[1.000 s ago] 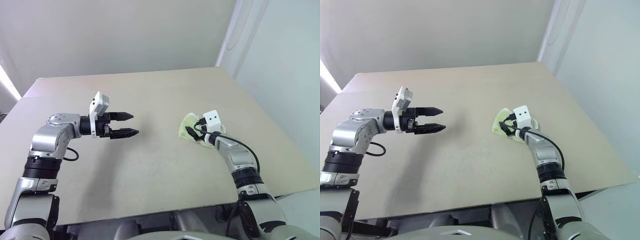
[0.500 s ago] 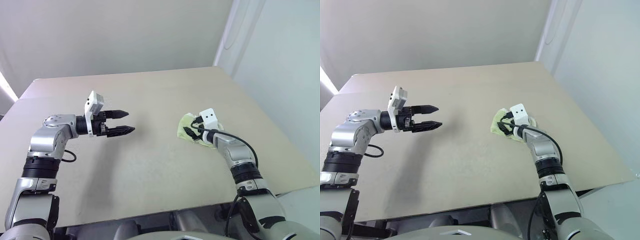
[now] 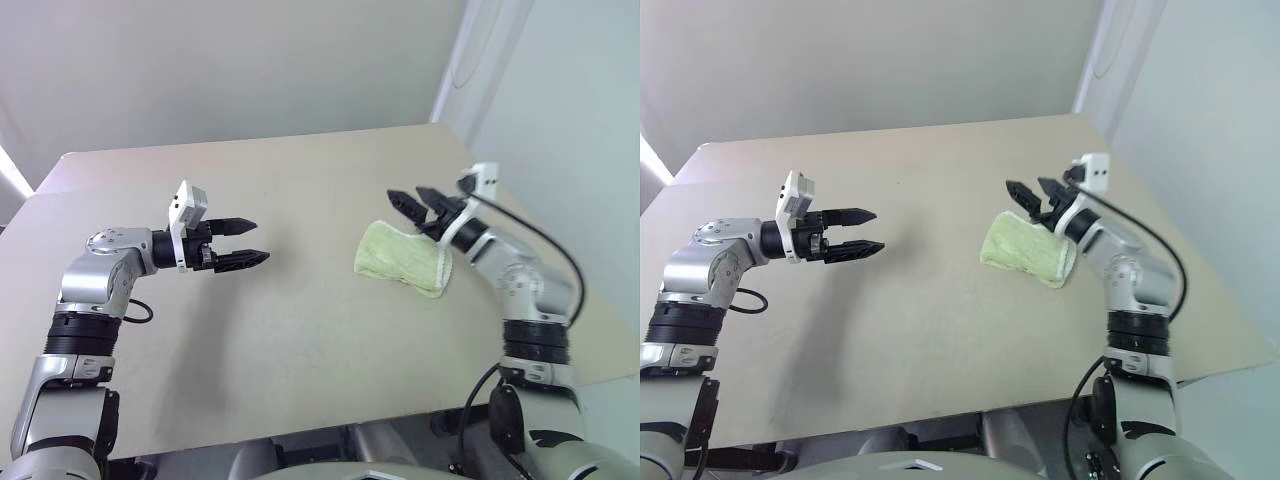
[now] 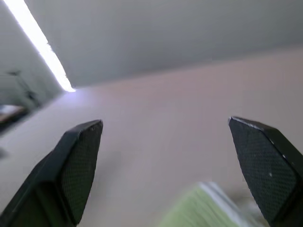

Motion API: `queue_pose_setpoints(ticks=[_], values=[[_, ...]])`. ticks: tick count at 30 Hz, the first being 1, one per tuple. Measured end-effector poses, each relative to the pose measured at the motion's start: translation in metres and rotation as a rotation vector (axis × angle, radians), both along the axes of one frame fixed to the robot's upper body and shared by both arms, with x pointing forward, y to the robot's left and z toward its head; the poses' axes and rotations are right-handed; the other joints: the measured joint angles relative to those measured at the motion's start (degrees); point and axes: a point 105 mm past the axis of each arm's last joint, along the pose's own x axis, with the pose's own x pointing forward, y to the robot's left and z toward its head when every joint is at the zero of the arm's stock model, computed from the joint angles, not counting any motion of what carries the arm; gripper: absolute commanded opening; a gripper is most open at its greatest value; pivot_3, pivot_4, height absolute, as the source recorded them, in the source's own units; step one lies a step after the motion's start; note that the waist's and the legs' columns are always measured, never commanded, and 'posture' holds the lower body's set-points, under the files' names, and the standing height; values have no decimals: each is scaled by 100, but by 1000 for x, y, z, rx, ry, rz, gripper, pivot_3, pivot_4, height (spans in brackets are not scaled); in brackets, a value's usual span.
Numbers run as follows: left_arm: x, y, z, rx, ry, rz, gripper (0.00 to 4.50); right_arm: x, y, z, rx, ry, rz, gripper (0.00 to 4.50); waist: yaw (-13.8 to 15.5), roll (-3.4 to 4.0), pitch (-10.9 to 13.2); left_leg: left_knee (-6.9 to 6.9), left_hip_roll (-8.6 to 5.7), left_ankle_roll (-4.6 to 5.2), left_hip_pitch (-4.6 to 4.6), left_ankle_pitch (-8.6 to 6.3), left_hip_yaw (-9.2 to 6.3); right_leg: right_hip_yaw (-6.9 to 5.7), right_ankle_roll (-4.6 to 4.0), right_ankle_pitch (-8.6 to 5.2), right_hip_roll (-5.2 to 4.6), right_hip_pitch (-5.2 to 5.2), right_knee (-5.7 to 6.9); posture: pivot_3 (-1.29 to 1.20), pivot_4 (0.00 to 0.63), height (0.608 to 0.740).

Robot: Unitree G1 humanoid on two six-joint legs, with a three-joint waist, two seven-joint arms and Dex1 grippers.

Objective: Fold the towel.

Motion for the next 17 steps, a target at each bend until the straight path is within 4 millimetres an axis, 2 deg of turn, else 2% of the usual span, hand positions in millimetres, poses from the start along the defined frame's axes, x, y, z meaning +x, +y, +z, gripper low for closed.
queue_pose_setpoints(ticks=[2,3,5,8,9,12,17], values=[[2,2,-1,5,-6,17,4500,-14,5,12,-47,-42,53,4445,4,0,0,0,0,0,0,0,0,-1,-16,-10,0,1,-3,0,0,712],[3,3,-1,5,-14,24,4500,-23,7,10,-87,-42,80,4445,18,0,0,0,0,0,1,0,0,-2,-17,-11,0,1,-5,0,0,712],[6,7,-1,4,-29,50,4500,-40,11,-5,-170,-3,138,4445,73,-1,0,0,0,0,2,0,2,-1,-18,-12,0,2,-6,0,0,712],[11,15,0,0,-57,97,4500,-73,17,-40,-258,103,250,4445,139,-1,1,2,0,0,0,0,6,-1,-20,-14,0,2,-9,0,0,712],[12,17,-1,-1,-58,112,4500,-78,19,-43,-263,114,274,4445,140,-1,1,5,-1,0,0,0,9,1,-21,-14,-1,2,-10,0,0,712],[15,20,-4,2,-80,134,4500,-88,15,-44,-318,118,308,4445,135,-4,2,19,0,-1,8,0,12,2,-21,-14,-2,15,-13,0,0,712],[16,22,-8,2,-94,152,4500,-91,7,-52,-348,142,299,4445,131,-5,3,17,0,-1,8,0,11,1,-22,-14,-2,14,-13,0,0,712]])
